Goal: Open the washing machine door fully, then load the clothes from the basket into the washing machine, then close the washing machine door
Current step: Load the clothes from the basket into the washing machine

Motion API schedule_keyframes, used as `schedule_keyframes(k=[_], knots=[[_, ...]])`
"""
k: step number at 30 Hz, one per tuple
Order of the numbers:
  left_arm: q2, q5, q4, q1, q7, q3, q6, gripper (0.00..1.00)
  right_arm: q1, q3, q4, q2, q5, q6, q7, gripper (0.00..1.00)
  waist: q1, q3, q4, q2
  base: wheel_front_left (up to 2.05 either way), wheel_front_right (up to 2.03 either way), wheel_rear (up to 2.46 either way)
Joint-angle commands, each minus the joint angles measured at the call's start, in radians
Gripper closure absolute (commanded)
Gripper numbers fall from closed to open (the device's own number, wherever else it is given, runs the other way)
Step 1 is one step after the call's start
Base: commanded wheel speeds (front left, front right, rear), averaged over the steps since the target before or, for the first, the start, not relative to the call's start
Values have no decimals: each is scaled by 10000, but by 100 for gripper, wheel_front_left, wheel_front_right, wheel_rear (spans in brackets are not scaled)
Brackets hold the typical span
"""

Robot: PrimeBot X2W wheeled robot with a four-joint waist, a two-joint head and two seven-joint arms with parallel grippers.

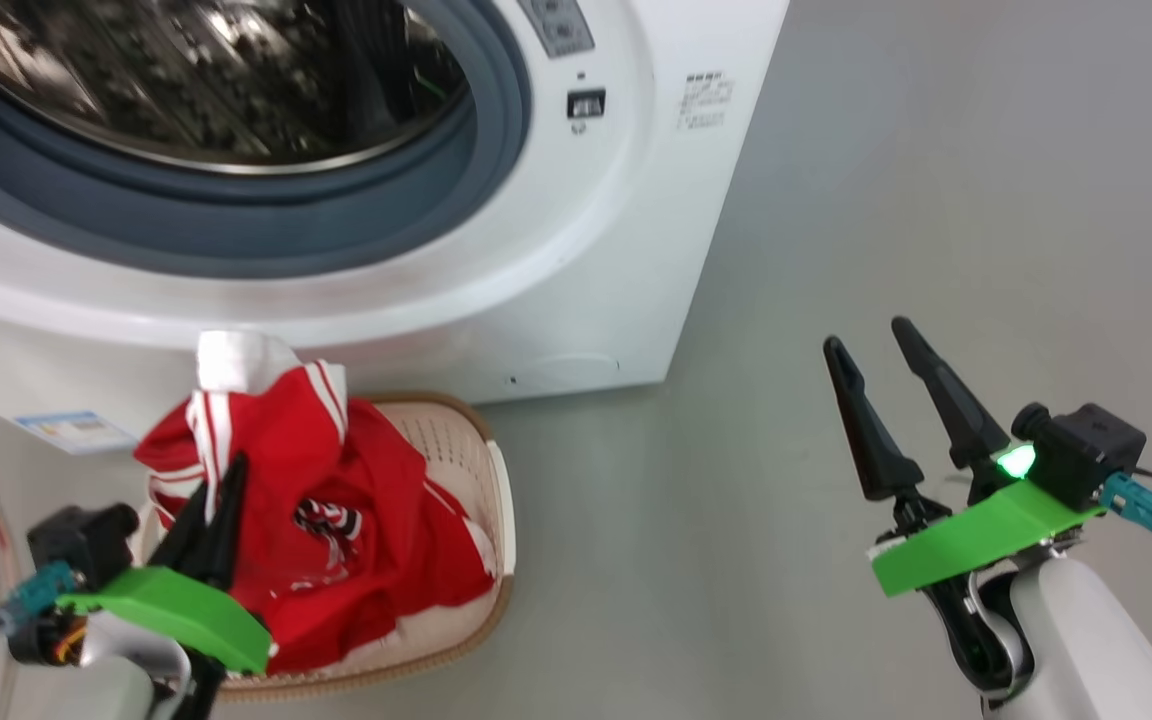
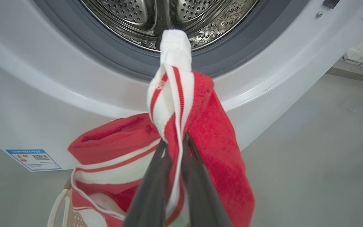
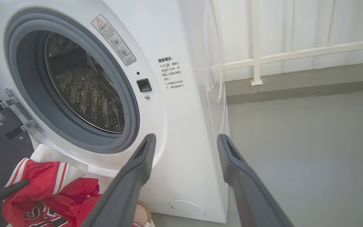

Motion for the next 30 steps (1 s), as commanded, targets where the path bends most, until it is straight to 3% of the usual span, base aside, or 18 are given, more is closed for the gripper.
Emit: schedule_keyframes(k=[1,19,30], knots=[[247,223,-481,190,-121,505,79,100,257,174,-183,-106,98,16,-48,0,-1,-669,121,0,0,0,0],[-83,945,-3834,2257,-122,1553,933,100,1068,197,-59,-415,347,16,-48,0,-1,-1936,257,0,0,0,0],[-78,954,-4689,2751,-50,1513,1270,100,1253,255,-44,-606,431,16,-48,0,-1,-2215,359,0,0,0,0]])
